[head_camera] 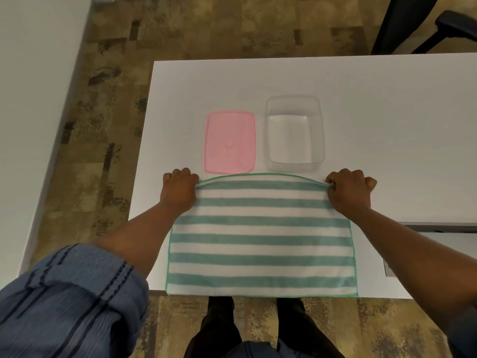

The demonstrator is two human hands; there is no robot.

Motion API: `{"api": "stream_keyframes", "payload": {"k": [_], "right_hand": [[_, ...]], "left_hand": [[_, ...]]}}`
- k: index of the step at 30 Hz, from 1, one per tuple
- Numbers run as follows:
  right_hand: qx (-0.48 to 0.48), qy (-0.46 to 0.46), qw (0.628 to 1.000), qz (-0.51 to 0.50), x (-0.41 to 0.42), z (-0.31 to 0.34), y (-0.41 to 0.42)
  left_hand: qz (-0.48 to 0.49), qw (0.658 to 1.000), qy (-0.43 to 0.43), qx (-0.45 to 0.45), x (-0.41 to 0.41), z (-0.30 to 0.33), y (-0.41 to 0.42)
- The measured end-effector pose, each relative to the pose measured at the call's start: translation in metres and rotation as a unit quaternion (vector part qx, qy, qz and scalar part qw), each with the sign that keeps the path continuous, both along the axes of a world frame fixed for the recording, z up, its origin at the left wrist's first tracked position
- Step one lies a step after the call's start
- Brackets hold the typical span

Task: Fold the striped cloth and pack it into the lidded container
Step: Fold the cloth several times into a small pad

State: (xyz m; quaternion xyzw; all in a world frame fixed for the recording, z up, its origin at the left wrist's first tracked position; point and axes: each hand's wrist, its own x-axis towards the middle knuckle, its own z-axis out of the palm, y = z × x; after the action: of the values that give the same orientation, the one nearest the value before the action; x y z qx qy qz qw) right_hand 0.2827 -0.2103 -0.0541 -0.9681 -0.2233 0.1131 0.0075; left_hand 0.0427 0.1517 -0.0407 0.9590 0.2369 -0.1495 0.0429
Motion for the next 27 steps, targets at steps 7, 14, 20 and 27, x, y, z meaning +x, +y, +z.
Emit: {"api": "stream_keyframes", "payload": {"k": [7, 14, 20, 27], "right_hand": [[0.151, -0.138, 0.979, -0.014, 0.007, 0.031, 0.0], [0.235, -0.173, 0.956, 0.007, -0.009, 0.053, -0.012], [0.163, -0.14, 0.974, 0.073, -0.06, 0.02, -0.065], [0.105, -0.09, 0.98, 0.14, -0.092, -0.002, -0.1]], "left_hand": [[0.002, 0.986, -0.136, 0.1, 0.004, 0.036, 0.008], [-0.043, 0.974, -0.204, 0.09, -0.019, 0.056, 0.002], [-0.07, 0.985, -0.153, 0.032, -0.078, 0.036, -0.031], [-0.107, 0.988, -0.108, -0.033, -0.127, 0.018, -0.061]]}}
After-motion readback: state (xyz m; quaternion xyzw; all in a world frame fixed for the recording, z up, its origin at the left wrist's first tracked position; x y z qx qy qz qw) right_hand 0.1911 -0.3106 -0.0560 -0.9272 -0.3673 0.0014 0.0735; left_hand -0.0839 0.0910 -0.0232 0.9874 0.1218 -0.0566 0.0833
